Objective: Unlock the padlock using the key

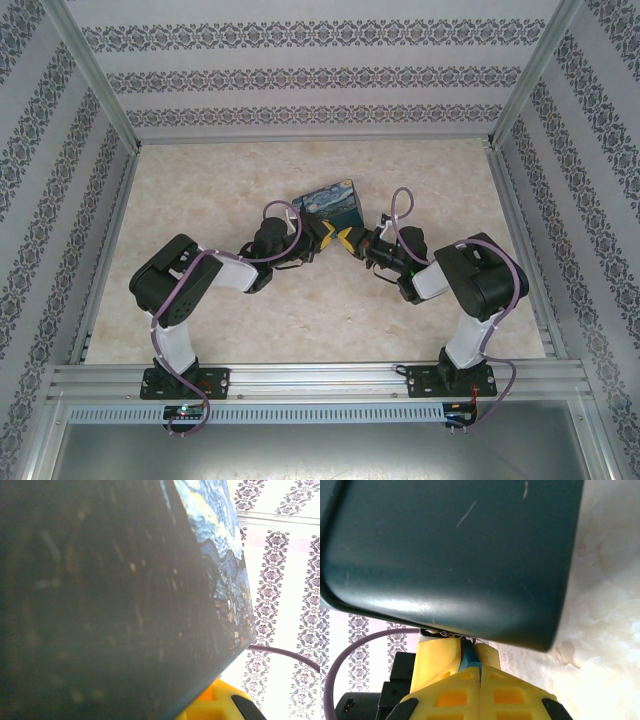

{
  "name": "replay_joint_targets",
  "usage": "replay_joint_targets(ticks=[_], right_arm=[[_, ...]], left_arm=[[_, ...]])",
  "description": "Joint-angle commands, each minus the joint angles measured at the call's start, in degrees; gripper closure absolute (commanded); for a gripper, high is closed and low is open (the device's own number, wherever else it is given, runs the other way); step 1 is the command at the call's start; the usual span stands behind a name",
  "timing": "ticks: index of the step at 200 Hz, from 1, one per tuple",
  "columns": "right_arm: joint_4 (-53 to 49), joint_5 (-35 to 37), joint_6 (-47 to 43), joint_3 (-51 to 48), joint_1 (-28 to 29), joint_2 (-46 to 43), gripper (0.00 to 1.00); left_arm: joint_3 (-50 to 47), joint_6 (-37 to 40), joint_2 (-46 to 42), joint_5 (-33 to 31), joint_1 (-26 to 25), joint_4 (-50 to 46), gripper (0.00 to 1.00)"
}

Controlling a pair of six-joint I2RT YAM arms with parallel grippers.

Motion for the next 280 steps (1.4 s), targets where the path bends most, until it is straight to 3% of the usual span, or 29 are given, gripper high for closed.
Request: replay_joint_targets(ticks=[1,45,95,145,219,252,280], right_arm=[[1.96,2.07,-0.30,1.85,-1.51,1.74,1.00],[3.52,1.83,0.57,2.16,-0.88,3.21,1.00],[3.13,3.82,2.39,6.71,4.25,4.58,1.00],[3.75,4.28,3.26,6.61,3.28,6.54,1.00],[4.06,5.17,4.47,5.39,3.28,7.14,1.00],[5.20,5.71,4.91,4.29,3.46,7.96,1.00],[5.26,6.06,4.44,2.86,3.07,7.21,0.71]], left_arm=[[1.28,-0.08,-0.88,7.42,-2.04,5.40,1.00],[1.76,0.43,-0.88,7.59,-2.04,4.55,1.00],[4.34,1.87,1.45,9.39,-3.08,2.37,1.00],[2.07,2.97,2.55,9.11,-3.27,2.31,1.00],[3.13,15.38,0.71,8.42,-3.27,-9.61,1.00],[2.32,15.75,0.65,7.31,-3.26,-10.34,1.00],[1.36,14.50,0.72,5.48,-3.18,-10.09,1.00]])
